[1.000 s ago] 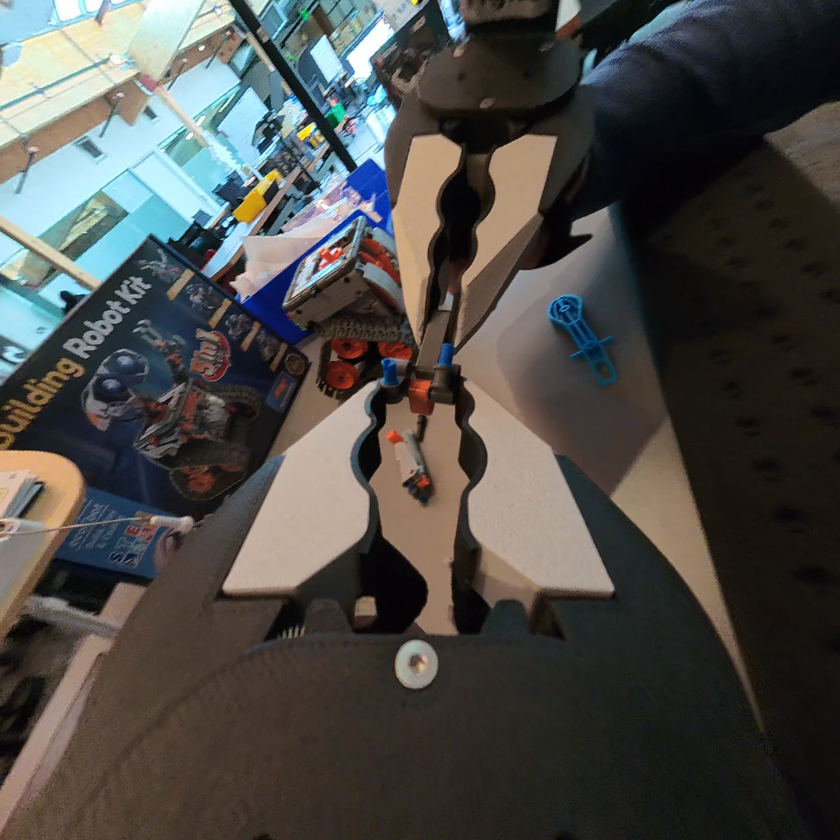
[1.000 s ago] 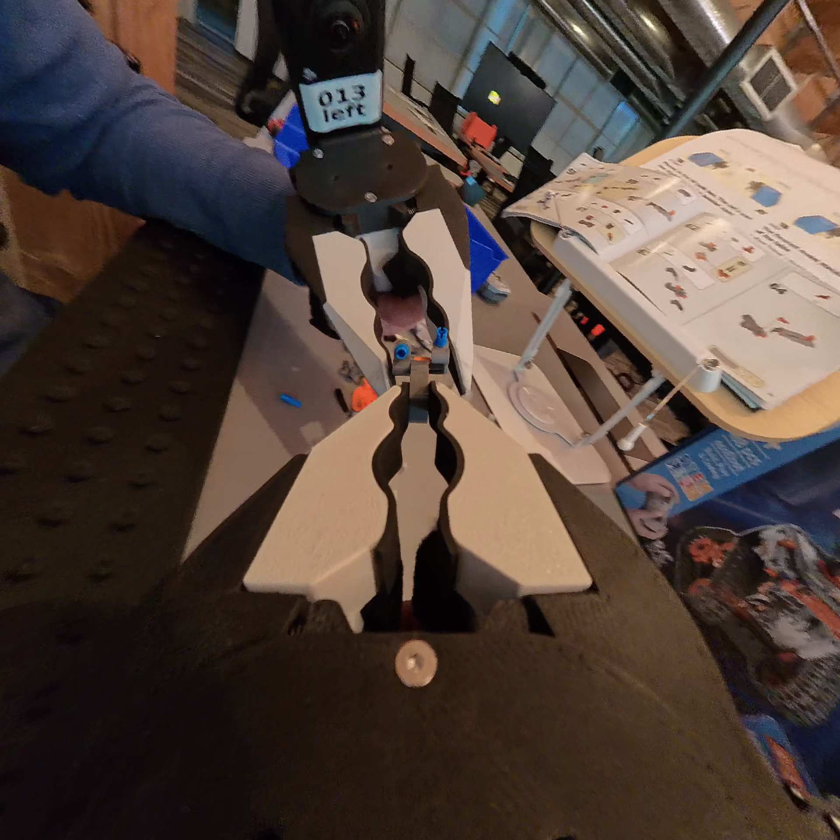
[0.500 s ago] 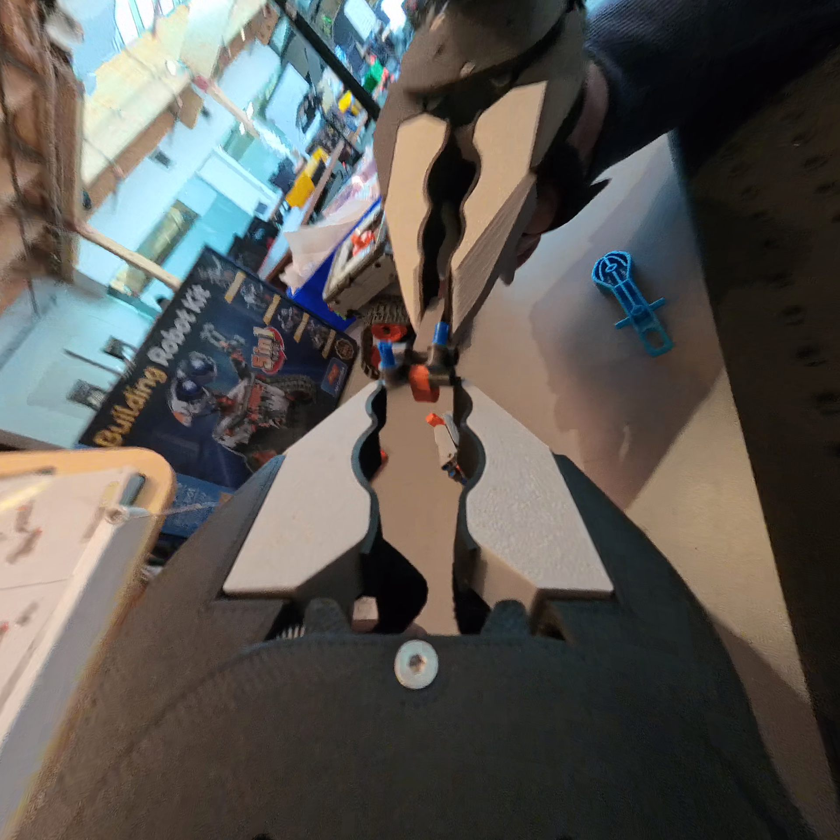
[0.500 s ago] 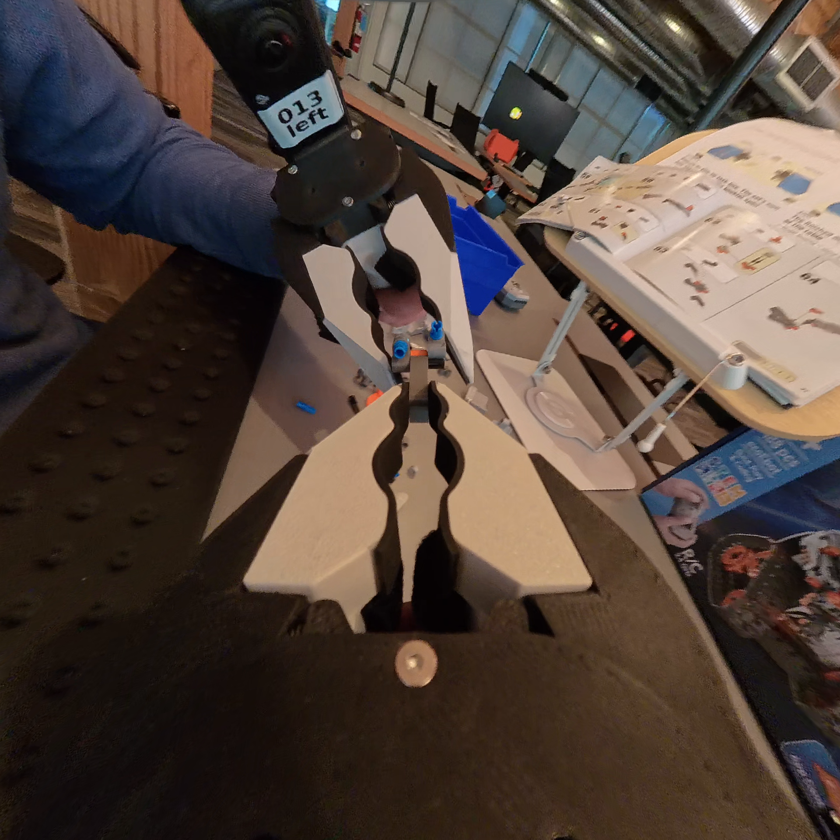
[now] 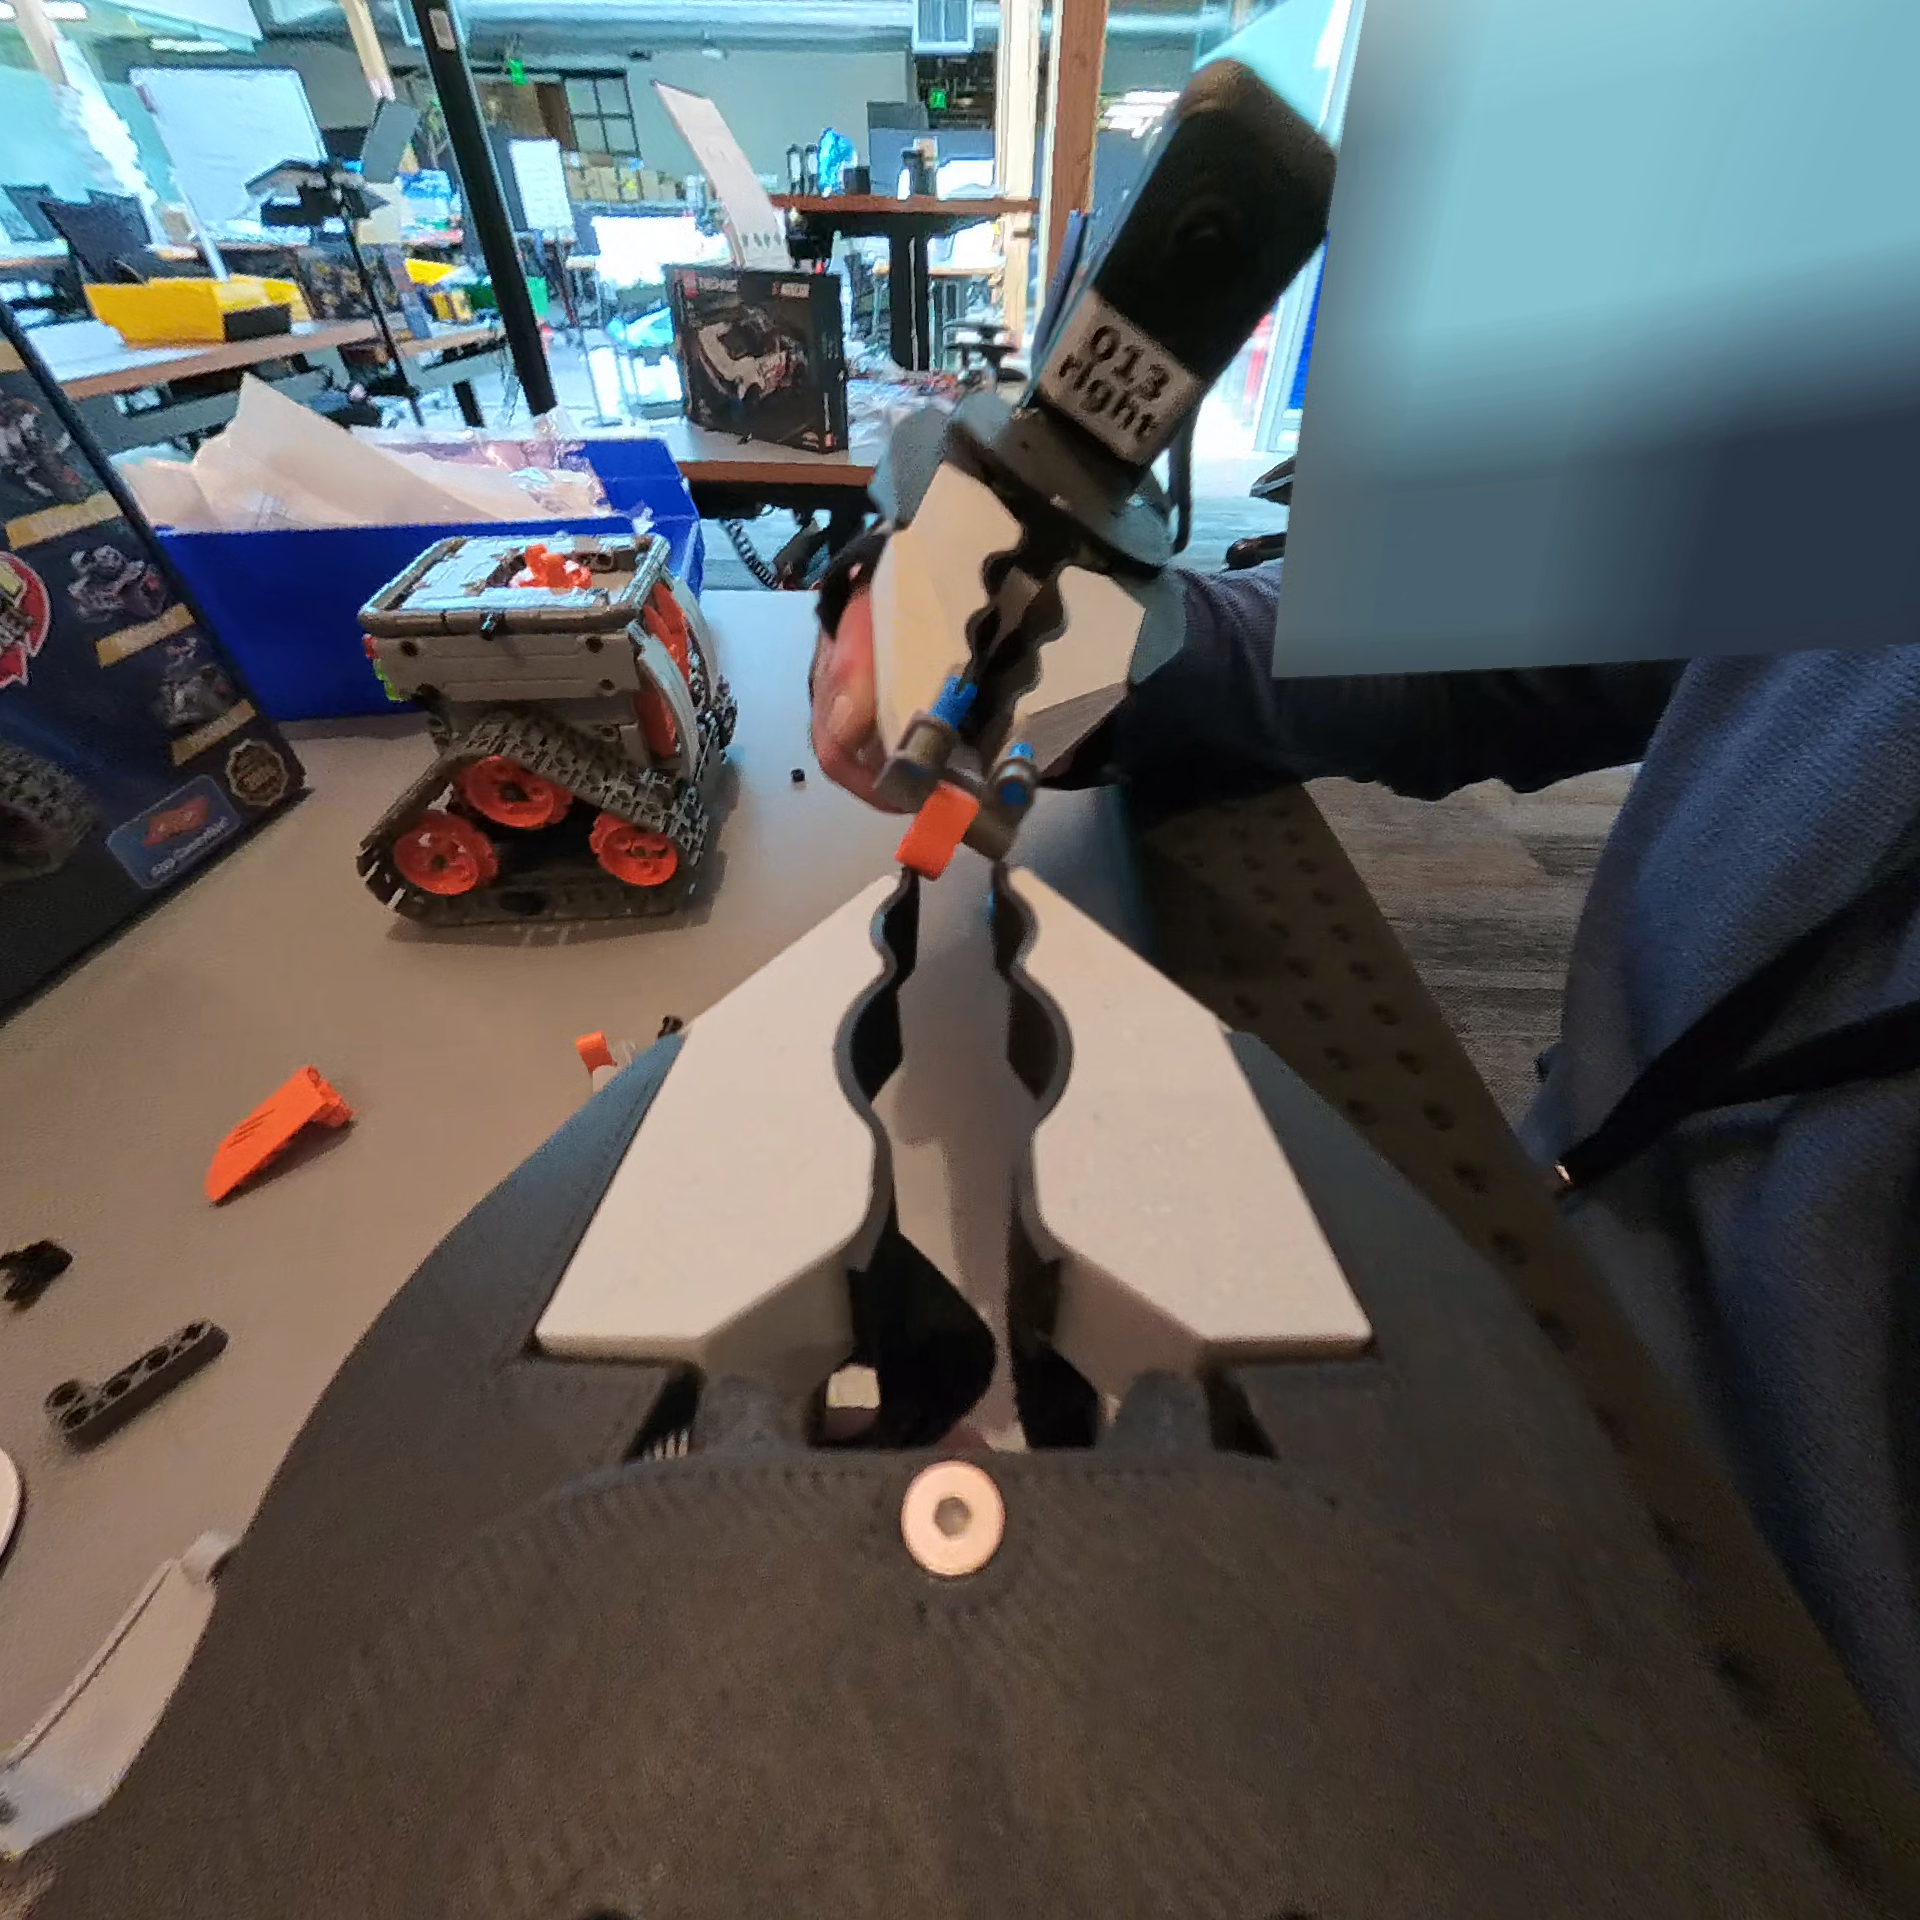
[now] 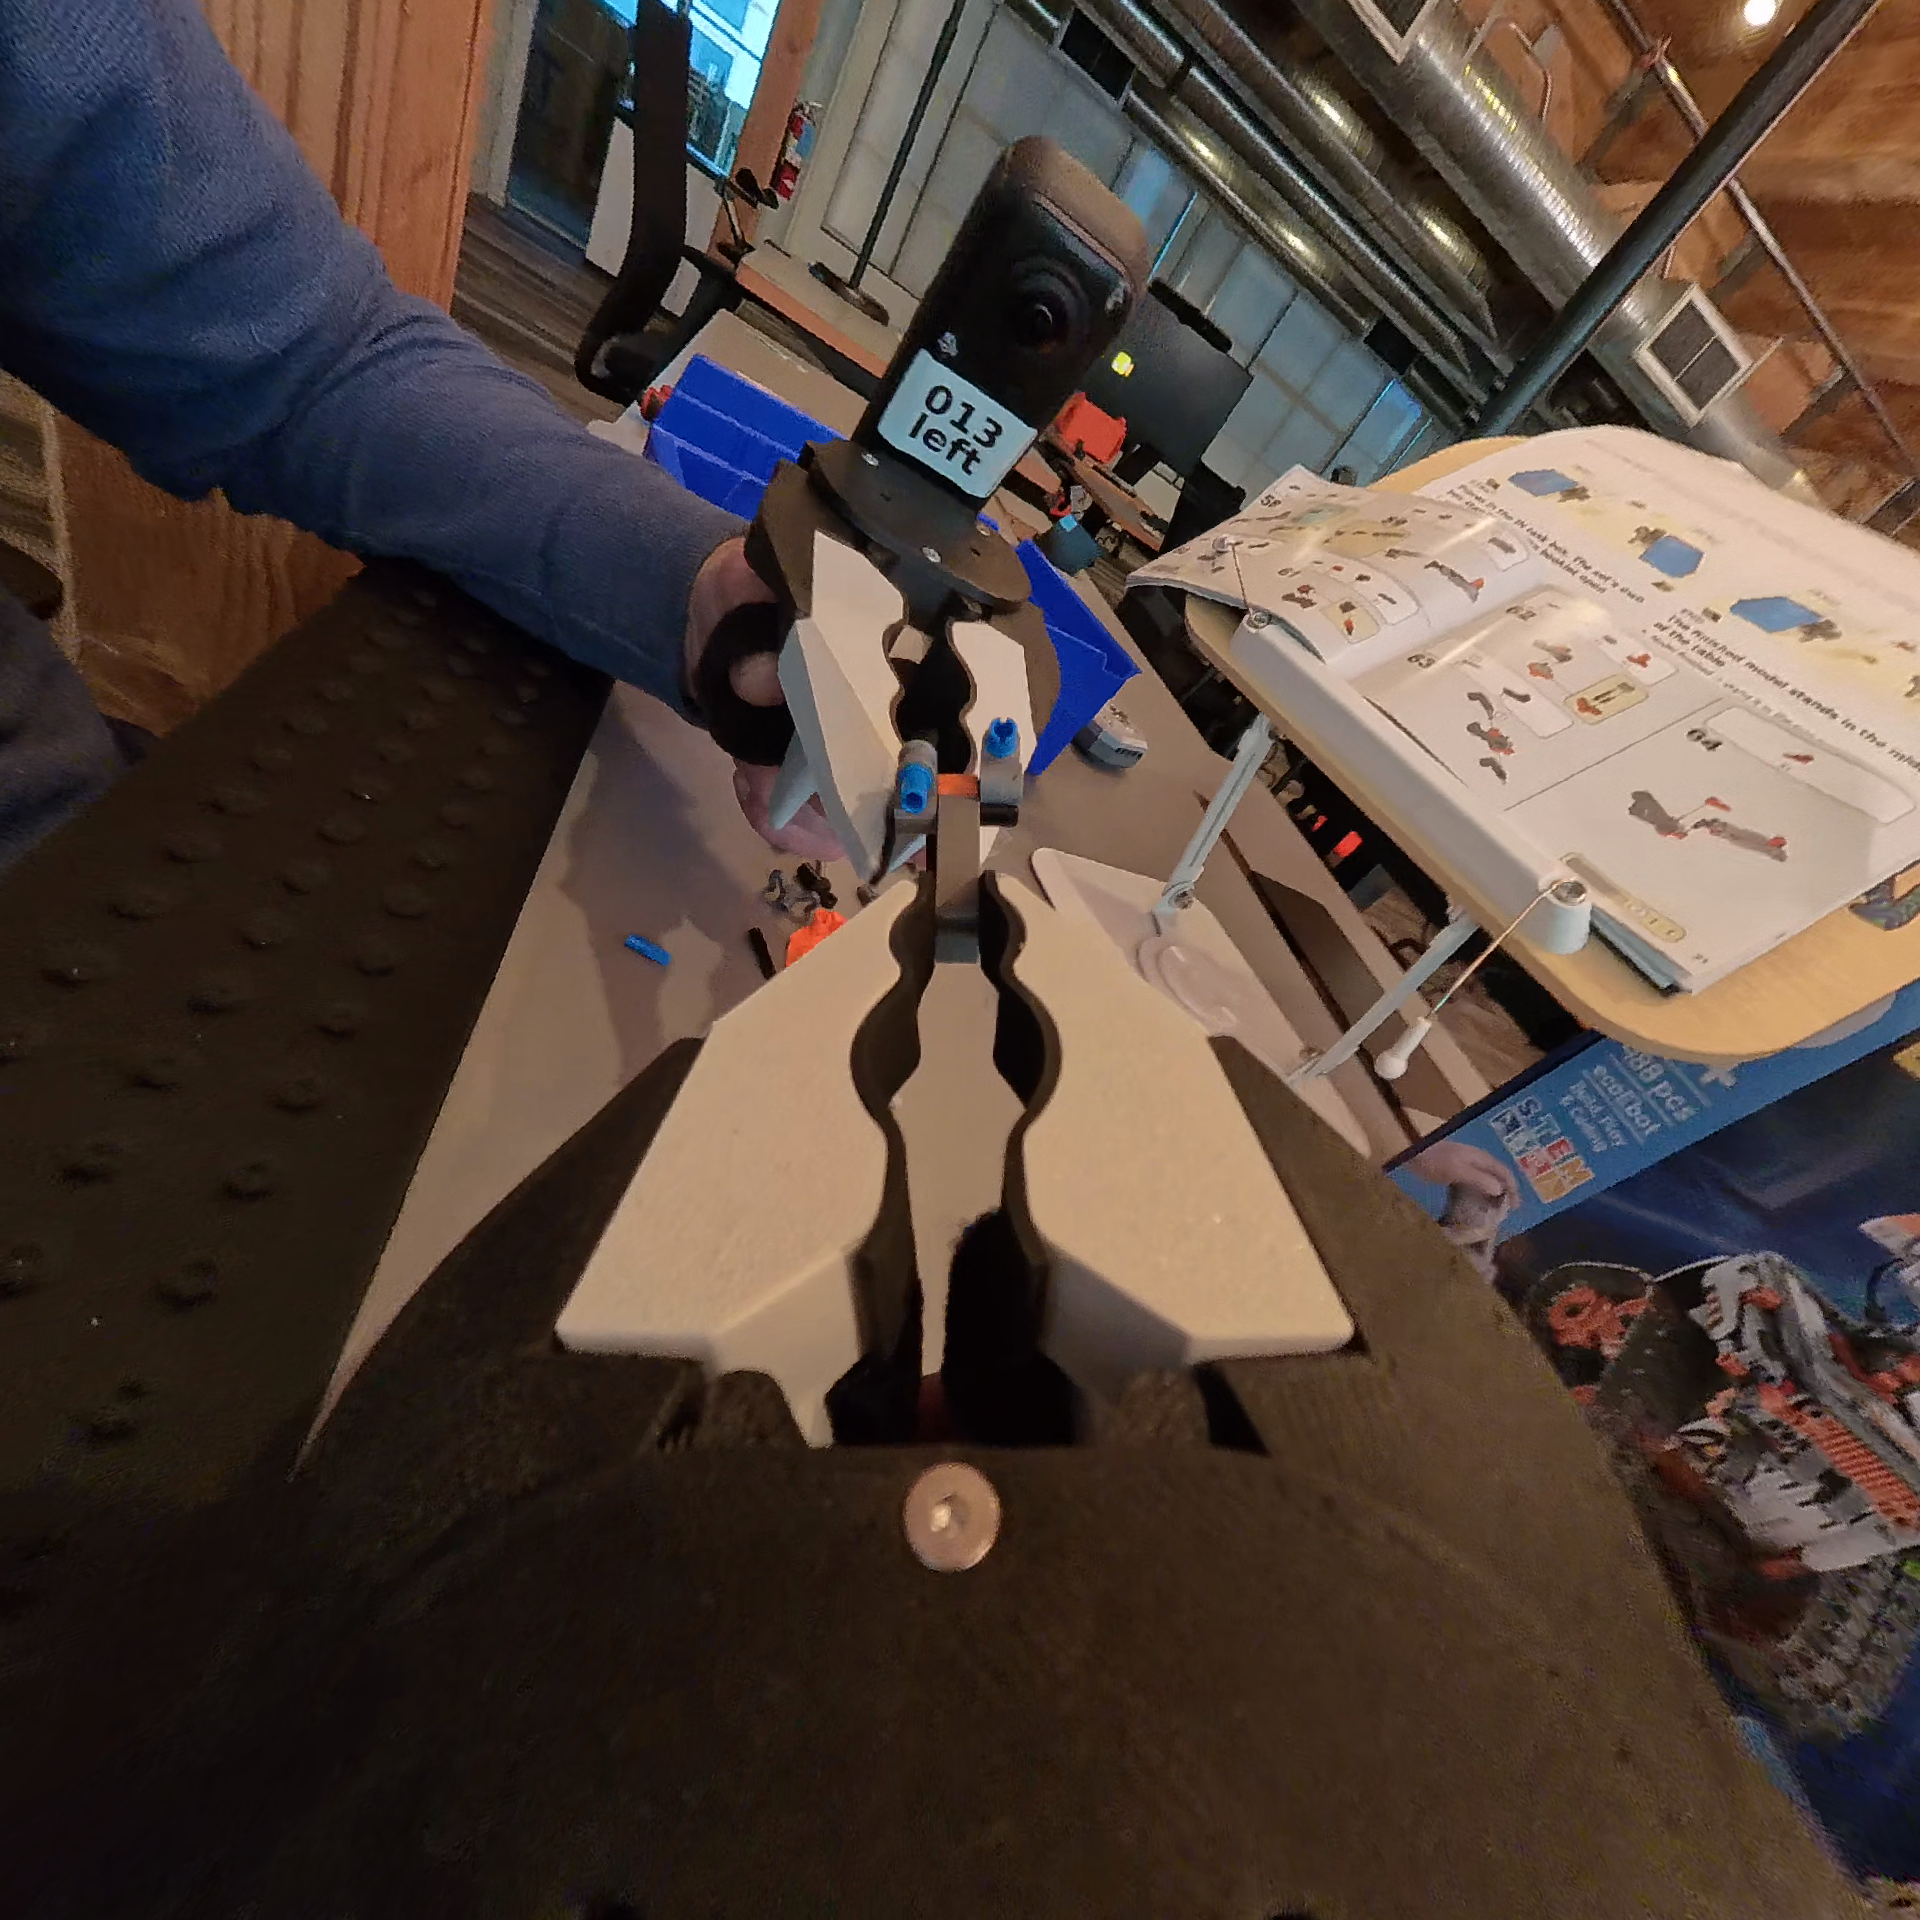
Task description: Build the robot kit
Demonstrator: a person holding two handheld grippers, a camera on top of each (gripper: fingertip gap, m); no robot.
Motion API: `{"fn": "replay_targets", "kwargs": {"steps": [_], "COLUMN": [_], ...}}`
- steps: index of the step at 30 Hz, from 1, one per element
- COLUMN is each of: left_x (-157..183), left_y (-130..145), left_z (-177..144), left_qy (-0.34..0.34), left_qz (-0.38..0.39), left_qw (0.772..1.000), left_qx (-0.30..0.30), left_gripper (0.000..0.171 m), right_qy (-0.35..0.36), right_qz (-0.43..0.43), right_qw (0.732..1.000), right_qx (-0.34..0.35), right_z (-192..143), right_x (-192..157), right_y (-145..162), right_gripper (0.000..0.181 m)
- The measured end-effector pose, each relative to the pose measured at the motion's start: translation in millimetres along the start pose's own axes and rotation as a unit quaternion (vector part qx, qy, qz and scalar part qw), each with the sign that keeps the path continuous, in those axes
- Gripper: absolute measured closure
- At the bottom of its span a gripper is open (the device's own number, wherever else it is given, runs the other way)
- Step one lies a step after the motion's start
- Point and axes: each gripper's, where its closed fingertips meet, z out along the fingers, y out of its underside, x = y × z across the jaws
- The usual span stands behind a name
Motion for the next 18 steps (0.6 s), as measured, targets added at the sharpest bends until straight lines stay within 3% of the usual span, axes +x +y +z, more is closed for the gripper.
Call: {"fn": "replay_targets", "kwargs": {"steps": [1, 12, 16, 18], "left_x": [4, -6, -15, -24], "left_y": [-4, -16, -20, -26], "left_z": [-1, -4, -6, -11], "left_qy": [0.012, -0.088, -0.116, -0.14], "left_qz": [0.002, 0.11, 0.096, 0.078], "left_qw": [1.0, 0.99, 0.988, 0.986], "left_qx": [0.011, 0.019, 0.031, 0.048], "left_gripper": [0.151, 0.148, 0.149, 0.141], "right_qy": [0.0, -0.046, -0.045, -0.044], "right_qz": [0.013, 0.19, 0.219, 0.225], "right_qw": [1.0, 0.98, 0.973, 0.972], "right_qx": [0.003, 0.04, 0.053, 0.055], "right_z": [0, 3, 5, 7], "right_x": [1, 9, 13, 13], "right_y": [1, 3, 3, 3], "right_gripper": [0.175, 0.176, 0.176, 0.176]}}
